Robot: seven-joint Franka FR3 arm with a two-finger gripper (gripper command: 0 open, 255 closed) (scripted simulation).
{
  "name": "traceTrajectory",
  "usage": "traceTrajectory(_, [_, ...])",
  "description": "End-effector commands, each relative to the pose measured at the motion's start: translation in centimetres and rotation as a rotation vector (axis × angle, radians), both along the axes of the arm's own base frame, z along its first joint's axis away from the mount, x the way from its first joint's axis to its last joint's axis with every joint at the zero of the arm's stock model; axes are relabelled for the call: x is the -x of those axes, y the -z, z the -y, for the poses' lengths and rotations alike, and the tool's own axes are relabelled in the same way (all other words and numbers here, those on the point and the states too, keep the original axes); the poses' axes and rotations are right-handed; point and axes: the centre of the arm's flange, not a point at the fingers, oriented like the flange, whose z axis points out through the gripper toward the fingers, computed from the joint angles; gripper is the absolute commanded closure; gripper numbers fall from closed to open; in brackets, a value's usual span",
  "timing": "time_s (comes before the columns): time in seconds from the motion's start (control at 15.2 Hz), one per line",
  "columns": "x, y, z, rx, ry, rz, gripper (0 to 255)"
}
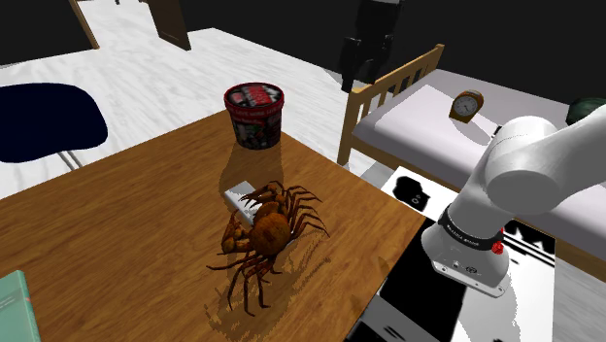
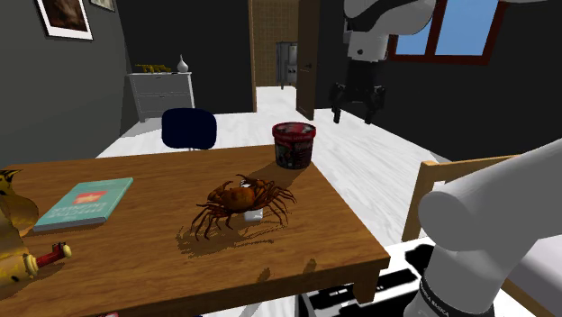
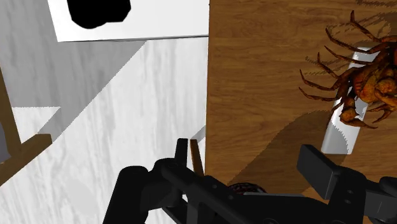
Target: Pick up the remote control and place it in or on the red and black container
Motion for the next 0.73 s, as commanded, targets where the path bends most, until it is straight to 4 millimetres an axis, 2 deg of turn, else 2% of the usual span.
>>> traceTrajectory(0.0, [-0.8, 1.5, -2.3, 0.005, 0.002, -0.002, 0])
traceTrajectory(0.66, [-4.5, 8.2, -13.6, 0.035, 0.008, -0.015, 0])
